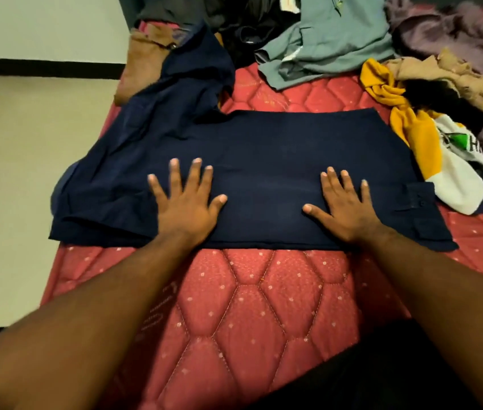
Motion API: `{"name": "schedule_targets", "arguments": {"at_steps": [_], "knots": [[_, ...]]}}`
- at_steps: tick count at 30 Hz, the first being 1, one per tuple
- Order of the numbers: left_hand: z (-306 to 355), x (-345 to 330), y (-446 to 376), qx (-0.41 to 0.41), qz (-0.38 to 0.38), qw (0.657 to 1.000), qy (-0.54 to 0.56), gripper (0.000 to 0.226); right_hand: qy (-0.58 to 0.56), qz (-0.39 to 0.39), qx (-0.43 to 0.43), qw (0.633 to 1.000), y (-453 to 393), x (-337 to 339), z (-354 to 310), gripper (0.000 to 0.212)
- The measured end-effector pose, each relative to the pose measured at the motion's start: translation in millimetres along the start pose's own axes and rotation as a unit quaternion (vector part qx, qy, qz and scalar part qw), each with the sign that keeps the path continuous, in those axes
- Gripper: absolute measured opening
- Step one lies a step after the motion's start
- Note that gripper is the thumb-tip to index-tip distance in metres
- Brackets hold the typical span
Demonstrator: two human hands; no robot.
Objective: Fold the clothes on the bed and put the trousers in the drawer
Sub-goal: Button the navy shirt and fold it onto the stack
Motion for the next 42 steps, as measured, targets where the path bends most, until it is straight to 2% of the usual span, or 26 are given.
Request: {"name": "schedule_targets", "arguments": {"at_steps": [3, 5, 9, 12, 16, 20, 23, 25, 27, 29, 32, 35, 38, 40, 42], "knots": [[32, -6, 11, -0.059, -0.015, 0.998, 0.007, 0.068, -0.019, 0.009, 0.078, 0.997, -13, 5, -80, 0.101], [3, -11, 19, -0.017, -0.026, 0.999, 0.022, 0.069, -0.022, -0.003, 0.110, 0.994, -17, -5, -125, 0.102], [-92, -18, 41, 0.077, -0.038, 0.995, 0.059, 0.068, 0.002, -0.002, 0.101, 0.995, -19, -19, -131, 0.098], [-136, -16, 59, 0.125, -0.037, 0.989, 0.074, 0.069, 0.003, -0.013, 0.107, 0.994, -20, -18, -129, 0.098], [-161, -15, 69, 0.173, -0.026, 0.980, 0.097, 0.070, 0.010, -0.047, 0.072, 0.996, -17, -17, -137, 0.103], [-173, -9, 76, 0.205, 0.005, 0.976, 0.078, 0.066, -0.005, -0.048, 0.066, 0.997, -15, -21, -194, 0.101], [-141, 21, 66, 0.137, 0.084, 0.986, 0.032, 0.061, -0.010, -0.009, 0.083, 0.996, -20, -23, -246, 0.098], [-98, 40, 46, 0.007, 0.117, 0.991, 0.063, 0.061, 0.000, -0.003, 0.129, 0.992, -23, -23, -277, 0.094], [-65, 41, 18, -0.089, 0.071, 0.979, 0.171, 0.061, -0.008, -0.011, 0.170, 0.985, -25, -25, -291, 0.089], [-59, 22, -2, -0.087, -0.001, 0.965, 0.249, 0.053, -0.022, 0.000, 0.173, 0.985, -29, -24, -280, 0.090], [-61, -6, -7, -0.074, -0.011, 0.986, 0.148, 0.057, -0.003, 0.023, 0.133, 0.991, -36, -17, -216, 0.102], [-56, -11, -7, -0.070, -0.021, 0.993, 0.091, 0.062, 0.016, 0.030, 0.007, 0.999, -25, -3, -81, 0.109], [-60, -11, -5, -0.022, -0.036, 0.999, 0.016, 0.058, 0.015, 0.008, -0.126, 0.992, 18, 7, 46, 0.121], [-28, 7, -1, -0.040, 0.006, 0.999, -0.035, 0.065, 0.019, -0.008, -0.175, 0.984, 39, 9, 81, 0.123], [34, 27, 3, -0.131, 0.062, 0.989, -0.014, 0.069, 0.019, 0.027, -0.159, 0.987, 32, 13, 65, 0.112]]}}
Point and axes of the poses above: each hand's wrist, its own y-axis away from the middle knuckle, its own x-axis out of the back of the hand, z = x × y, the point moved 10 cm from there along -y, towards the middle knuckle, and after that the axes turned 2 degrees about x, right-handed, at the moved point
